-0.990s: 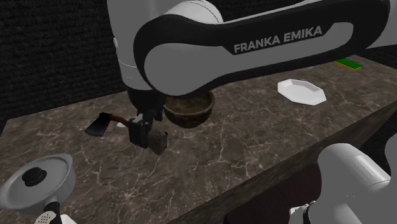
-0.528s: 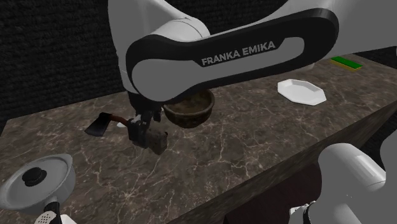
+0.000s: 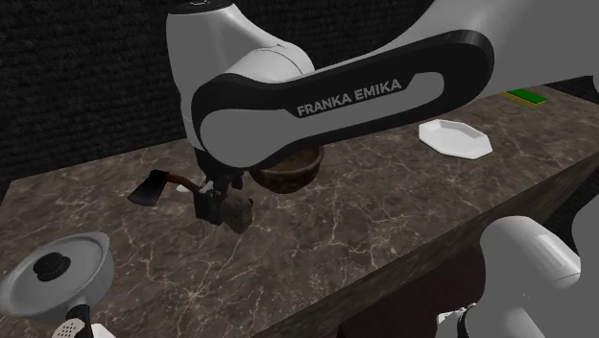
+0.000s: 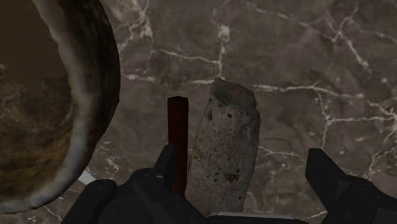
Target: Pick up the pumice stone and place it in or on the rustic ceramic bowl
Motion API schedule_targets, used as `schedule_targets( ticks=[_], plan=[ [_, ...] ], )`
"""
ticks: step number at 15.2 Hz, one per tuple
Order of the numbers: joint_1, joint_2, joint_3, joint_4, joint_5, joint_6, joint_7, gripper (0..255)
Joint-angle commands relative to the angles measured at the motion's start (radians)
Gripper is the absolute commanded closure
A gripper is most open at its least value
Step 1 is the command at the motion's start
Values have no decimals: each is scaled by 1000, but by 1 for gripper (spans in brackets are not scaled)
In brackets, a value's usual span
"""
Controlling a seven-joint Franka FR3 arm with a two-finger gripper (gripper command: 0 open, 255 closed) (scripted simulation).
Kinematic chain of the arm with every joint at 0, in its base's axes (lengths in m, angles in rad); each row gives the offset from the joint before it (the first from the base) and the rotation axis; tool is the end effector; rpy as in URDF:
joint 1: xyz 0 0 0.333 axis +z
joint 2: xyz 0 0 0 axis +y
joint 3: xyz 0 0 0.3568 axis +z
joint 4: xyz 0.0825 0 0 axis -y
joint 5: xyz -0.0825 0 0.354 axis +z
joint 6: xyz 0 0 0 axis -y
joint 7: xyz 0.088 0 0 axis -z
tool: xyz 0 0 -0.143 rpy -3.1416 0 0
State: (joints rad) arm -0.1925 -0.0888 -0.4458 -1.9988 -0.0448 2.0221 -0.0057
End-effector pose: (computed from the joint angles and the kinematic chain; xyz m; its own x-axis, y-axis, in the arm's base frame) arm 0.4090 -0.3163 0.5188 0.8122 -0.5742 0.1035 -0.5776 -0.8163 0.0045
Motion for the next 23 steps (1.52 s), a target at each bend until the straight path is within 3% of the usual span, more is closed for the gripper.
schedule_targets(
  ticks=[1,2,3,12,23],
  plan=[
    [0,0,0,0,0,0,0,0],
    [0,0,0,0,0,0,0,0],
    [0,0,0,0,0,0,0,255],
    [0,0,0,0,0,0,0,255],
    [3,-12,5,135,-3,-147,2,255]
  ],
)
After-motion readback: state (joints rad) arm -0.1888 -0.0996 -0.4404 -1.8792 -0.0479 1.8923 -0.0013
